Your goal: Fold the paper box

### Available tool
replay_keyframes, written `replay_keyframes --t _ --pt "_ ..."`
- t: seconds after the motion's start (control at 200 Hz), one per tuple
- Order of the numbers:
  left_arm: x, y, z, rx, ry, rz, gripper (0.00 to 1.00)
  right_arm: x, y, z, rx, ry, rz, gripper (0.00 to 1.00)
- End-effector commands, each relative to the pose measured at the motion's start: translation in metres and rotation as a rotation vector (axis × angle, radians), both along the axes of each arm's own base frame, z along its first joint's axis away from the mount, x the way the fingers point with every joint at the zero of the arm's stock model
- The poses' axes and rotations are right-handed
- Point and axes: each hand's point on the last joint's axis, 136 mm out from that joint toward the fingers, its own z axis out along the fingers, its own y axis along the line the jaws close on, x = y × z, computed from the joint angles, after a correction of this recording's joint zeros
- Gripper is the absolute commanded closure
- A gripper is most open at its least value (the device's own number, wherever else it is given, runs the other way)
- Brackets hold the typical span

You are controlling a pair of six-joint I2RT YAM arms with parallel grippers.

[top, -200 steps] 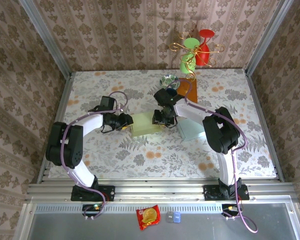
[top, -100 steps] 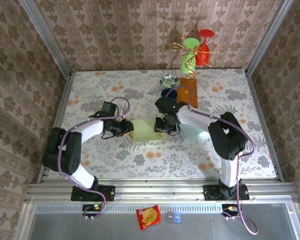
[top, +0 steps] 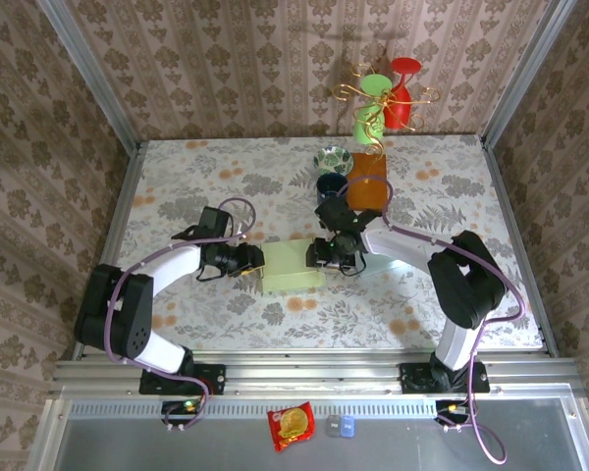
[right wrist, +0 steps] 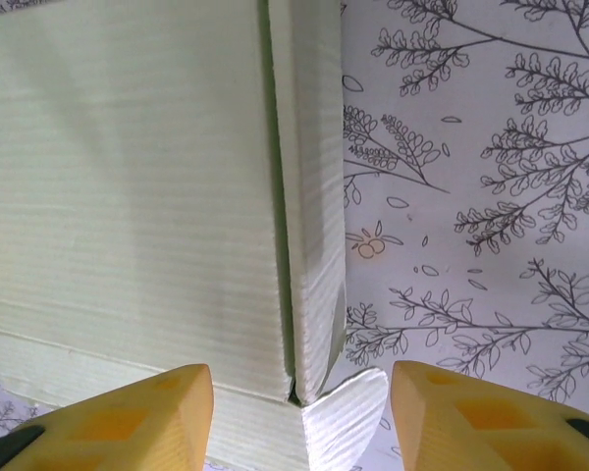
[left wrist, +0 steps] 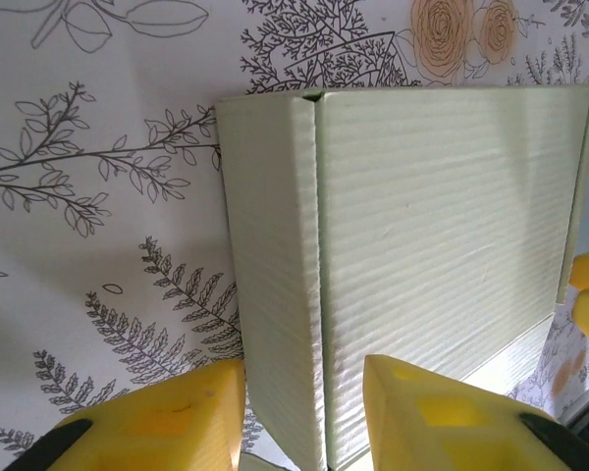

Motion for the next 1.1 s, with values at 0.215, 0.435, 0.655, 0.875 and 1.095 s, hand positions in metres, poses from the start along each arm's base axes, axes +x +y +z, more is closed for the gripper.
replay_keyframes --t 0.215,0.435,0.655,0.875,1.095 --pt "0.001 -0.01 -0.003 -0.033 -0.021 -0.024 0.65 0.008 0.008 -0.004 0.078 0.008 -0.026 0.46" --pt "0.0 -0.011 -0.009 -0.026 -0.01 -0.033 0.7 0.014 0.01 -0.011 0.09 0.017 -0.022 0.46" --pt "-0.004 -0.007 -0.015 -0.005 -0.002 -0.036 0.82 0.015 0.008 -0.014 0.138 0.009 -0.023 0.45" --pt "-0.008 0.002 -0.023 0.003 0.011 -0.021 0.88 0.016 0.009 -0.014 0.215 0.018 -0.021 0.38" --pt "-0.009 0.012 -0.028 -0.022 0.023 0.009 0.91 0.016 0.02 -0.007 0.301 0.006 0.011 0.36"
